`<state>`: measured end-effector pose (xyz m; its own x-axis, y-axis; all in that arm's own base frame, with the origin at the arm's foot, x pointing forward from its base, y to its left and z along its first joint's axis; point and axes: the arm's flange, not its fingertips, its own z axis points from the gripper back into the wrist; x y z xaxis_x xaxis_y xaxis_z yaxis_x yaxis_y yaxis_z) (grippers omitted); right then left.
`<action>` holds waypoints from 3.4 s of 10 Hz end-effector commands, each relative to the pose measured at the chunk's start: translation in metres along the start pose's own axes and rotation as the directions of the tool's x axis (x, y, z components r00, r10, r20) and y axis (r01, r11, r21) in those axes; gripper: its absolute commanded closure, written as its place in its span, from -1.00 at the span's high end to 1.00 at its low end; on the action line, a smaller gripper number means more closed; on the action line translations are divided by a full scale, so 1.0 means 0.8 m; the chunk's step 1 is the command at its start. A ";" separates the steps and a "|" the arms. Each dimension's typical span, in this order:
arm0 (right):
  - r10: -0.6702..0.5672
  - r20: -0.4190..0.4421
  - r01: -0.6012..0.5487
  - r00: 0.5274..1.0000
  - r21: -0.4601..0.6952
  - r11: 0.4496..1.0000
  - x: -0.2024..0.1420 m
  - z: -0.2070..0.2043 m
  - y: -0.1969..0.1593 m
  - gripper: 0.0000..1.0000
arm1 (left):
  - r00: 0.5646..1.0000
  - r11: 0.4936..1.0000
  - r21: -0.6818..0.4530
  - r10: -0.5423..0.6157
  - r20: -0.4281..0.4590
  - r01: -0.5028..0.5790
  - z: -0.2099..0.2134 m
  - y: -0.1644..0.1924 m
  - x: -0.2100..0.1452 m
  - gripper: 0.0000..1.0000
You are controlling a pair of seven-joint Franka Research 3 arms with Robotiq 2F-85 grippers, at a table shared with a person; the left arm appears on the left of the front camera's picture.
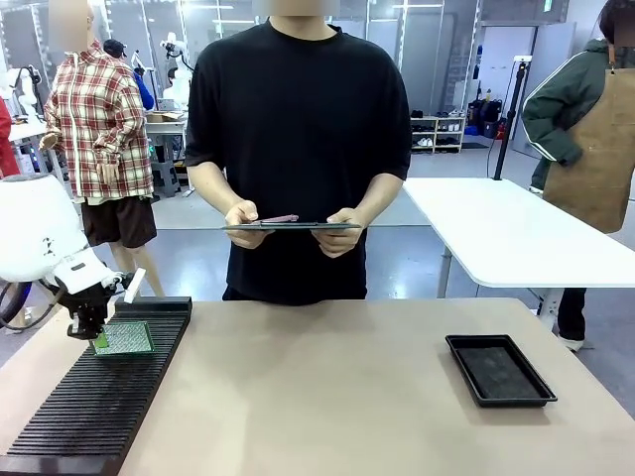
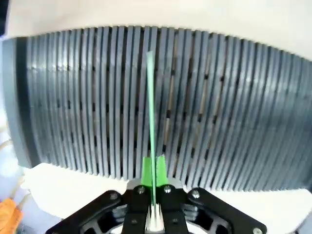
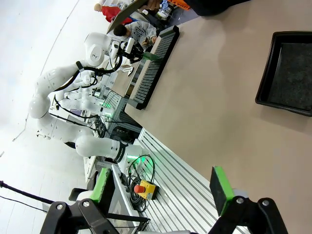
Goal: Inspect the PCB.
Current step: Pick up the Blank PCB and present it to the human.
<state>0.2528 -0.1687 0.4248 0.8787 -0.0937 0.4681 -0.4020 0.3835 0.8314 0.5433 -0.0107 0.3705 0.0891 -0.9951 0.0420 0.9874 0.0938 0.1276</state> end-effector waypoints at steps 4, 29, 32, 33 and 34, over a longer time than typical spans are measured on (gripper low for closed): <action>0.021 0.009 -0.021 1.000 0.006 1.000 0.003 0.002 -0.001 1.00 | 0.895 0.941 -0.202 0.324 0.307 -0.272 0.072 -0.017 -0.028 -1.00; 0.021 0.009 -0.021 1.000 0.006 1.000 0.003 0.002 -0.001 1.00 | 0.126 0.125 -0.992 0.984 0.123 -0.008 -0.075 0.029 0.005 -0.95; 0.021 0.009 -0.021 1.000 0.006 1.000 0.003 0.002 -0.001 1.00 | 0.097 0.161 -0.987 0.983 0.158 -0.023 -0.066 0.033 0.003 -0.95; 0.021 0.009 -0.021 1.000 0.006 1.000 0.003 0.002 -0.001 1.00 | 0.127 0.147 -0.989 0.982 0.142 -0.034 -0.083 0.026 0.005 -0.95; 0.021 0.009 -0.021 1.000 0.006 1.000 0.003 0.002 -0.001 1.00 | 0.127 0.147 -0.989 0.982 0.142 -0.034 -0.083 0.026 0.005 -0.95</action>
<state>0.2528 -0.1690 0.4241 0.8787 -0.0934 0.4681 -0.4022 0.3834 0.8314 0.5738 -0.0132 0.3095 0.9610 -0.0278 0.2751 0.2758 0.0214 -0.9610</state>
